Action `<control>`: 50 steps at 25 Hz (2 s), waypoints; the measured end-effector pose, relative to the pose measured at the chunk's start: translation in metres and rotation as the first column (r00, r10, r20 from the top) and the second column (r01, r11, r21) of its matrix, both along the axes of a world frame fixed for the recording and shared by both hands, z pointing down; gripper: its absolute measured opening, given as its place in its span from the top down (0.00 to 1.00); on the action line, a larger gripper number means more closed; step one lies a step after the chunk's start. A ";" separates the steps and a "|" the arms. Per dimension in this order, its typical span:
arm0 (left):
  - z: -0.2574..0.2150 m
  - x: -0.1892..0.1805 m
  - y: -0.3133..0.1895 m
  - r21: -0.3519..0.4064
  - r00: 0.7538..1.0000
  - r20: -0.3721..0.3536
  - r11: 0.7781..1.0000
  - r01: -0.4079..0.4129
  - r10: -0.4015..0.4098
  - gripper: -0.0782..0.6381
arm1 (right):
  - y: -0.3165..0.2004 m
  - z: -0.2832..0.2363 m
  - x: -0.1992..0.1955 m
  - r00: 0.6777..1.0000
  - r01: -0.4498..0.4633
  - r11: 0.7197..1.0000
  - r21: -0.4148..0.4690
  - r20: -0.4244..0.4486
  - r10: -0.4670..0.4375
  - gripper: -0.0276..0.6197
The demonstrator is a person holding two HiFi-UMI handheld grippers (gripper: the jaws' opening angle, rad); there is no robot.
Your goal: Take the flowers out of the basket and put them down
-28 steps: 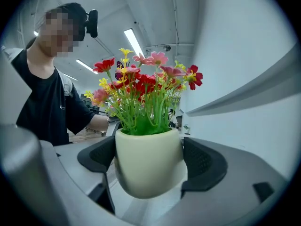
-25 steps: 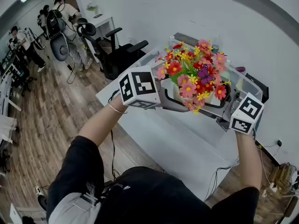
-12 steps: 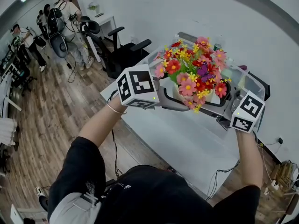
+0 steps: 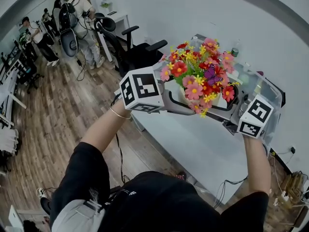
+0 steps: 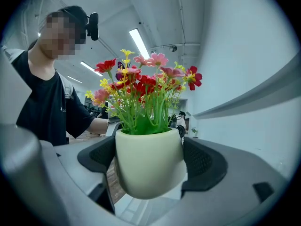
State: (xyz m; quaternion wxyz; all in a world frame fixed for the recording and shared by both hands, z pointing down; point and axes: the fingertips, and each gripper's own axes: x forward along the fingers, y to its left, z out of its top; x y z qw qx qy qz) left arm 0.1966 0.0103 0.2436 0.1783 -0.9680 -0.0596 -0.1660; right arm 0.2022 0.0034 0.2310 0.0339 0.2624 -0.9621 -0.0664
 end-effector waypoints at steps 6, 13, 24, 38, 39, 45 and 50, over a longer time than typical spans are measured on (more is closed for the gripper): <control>0.003 -0.029 0.001 0.000 0.999 0.000 0.999 0.042 -0.042 0.23 | 0.001 0.004 -0.029 0.999 0.040 0.999 -0.012 0.004 -0.040 0.25; 0.002 -0.057 0.001 -0.005 0.995 -0.018 0.996 0.094 -0.094 0.23 | 0.000 0.003 -0.057 0.996 0.091 0.996 -0.011 0.004 -0.091 0.25; -0.005 -0.106 0.001 0.000 0.981 -0.024 0.981 0.194 -0.194 0.23 | -0.001 -0.003 -0.107 0.981 0.191 0.981 -0.017 -0.009 -0.191 0.25; -0.001 -0.194 0.013 0.000 0.945 -0.037 0.946 0.325 -0.325 0.23 | 0.009 0.003 -0.196 0.946 0.324 0.946 -0.022 -0.007 -0.324 0.25; -0.002 -0.201 0.014 0.000 0.943 -0.040 0.944 0.331 -0.331 0.23 | 0.011 0.003 -0.204 0.944 0.331 0.943 -0.023 -0.004 -0.331 0.25; 0.001 -0.234 0.014 0.005 0.927 -0.043 0.928 0.374 -0.373 0.23 | 0.010 0.007 -0.236 0.929 0.371 0.928 -0.032 0.007 -0.371 0.25; 0.005 -0.259 0.007 0.015 0.910 -0.047 0.910 0.414 -0.413 0.23 | 0.002 0.011 -0.262 0.914 0.406 0.913 -0.035 0.012 -0.406 0.25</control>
